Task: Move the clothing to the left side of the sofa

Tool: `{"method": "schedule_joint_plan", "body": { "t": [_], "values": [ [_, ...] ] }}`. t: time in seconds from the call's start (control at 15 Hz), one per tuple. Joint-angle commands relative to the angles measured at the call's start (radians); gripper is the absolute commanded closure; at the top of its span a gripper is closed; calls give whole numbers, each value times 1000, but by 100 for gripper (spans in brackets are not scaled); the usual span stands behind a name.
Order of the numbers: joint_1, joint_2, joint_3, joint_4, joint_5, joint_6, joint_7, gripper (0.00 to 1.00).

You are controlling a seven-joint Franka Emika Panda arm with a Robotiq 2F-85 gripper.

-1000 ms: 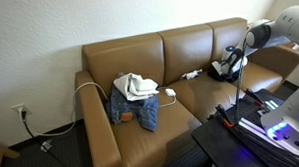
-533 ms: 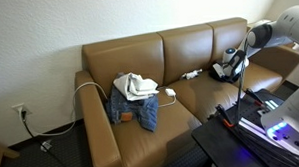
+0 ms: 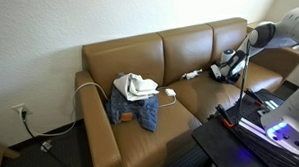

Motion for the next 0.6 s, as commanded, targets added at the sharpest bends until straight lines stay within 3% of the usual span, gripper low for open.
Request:
{"method": "schedule_joint_plan", "body": {
  "t": [0.0, 0.07, 0.33, 0.4, 0.53],
  "values": [
    [-133, 10, 227, 98, 80, -141, -177, 99],
    [-81, 14, 207, 112, 247, -146, -268, 99],
    [7, 19, 284, 207, 596, -214, -491, 99],
    [-16, -12, 368, 169, 528, -210, -471, 99],
    [6, -40, 435, 120, 549, -156, -542, 99]
  ]
}}
